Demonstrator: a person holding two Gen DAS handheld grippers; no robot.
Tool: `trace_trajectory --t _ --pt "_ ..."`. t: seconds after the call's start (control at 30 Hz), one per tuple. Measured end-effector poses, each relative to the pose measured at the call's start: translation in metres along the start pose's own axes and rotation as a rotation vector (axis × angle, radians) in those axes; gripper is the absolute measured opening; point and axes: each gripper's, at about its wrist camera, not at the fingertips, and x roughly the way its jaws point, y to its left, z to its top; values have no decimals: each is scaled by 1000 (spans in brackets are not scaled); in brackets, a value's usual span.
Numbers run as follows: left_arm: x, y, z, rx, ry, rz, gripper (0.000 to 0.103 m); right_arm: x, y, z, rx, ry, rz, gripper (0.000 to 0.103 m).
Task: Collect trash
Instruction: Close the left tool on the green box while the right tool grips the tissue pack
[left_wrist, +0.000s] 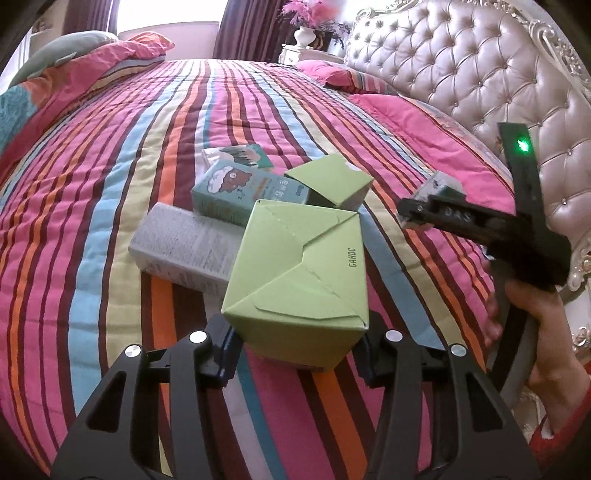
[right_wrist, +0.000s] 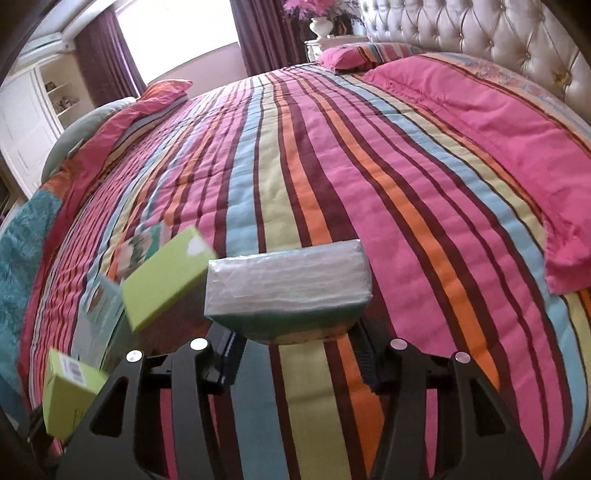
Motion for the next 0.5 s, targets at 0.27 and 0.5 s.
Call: trace_trajectory --t 0.27,0.5 --pt "-29 6 -24 -42 -2 -9 49 -41 11 -41 -35 -5 40 49" --pt "-56 16 -45 -64 6 4 49 -60 21 -73 -5 28 85 49"
